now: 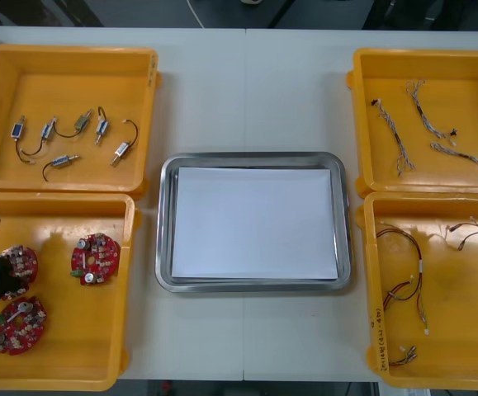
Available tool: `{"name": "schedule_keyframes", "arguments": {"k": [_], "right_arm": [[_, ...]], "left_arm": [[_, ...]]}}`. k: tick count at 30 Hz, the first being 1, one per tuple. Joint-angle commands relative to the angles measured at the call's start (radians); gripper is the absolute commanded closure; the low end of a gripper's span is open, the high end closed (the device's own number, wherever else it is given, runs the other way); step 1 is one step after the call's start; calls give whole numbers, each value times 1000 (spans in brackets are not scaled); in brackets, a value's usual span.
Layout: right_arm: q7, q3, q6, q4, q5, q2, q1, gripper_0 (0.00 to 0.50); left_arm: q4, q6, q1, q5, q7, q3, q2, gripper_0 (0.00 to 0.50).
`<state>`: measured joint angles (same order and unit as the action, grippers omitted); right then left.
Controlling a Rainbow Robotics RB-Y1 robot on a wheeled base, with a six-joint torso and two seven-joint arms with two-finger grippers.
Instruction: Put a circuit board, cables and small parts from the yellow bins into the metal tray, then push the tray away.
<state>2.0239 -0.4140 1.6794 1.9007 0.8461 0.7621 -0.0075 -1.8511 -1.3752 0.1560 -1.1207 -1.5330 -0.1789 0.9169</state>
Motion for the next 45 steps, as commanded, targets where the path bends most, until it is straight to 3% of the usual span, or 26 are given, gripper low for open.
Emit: {"name": "schedule_keyframes", "arguments": {"k": [1,10,22,35,45], "right_arm": [[-4,-80,92,101,19,26,-62,500],[-17,-97,240,178,48,26,-146,500],[-39,-42,240,316,74,26,-216,500],[-77,43,240,419,88,37,-218,500],[-83,86,240,440,110,43,-229,500]], "left_arm": [[-51,-102,-59,-8,-104,-87,40,500],[-139,-323,-187,2,-85,-149,40,500],[-241,-545,-405,2,7,-77,40,499],[-356,-545,-616,-1,224,170,17,498],[-356,-545,-756,42,387,345,-115,499]]}}
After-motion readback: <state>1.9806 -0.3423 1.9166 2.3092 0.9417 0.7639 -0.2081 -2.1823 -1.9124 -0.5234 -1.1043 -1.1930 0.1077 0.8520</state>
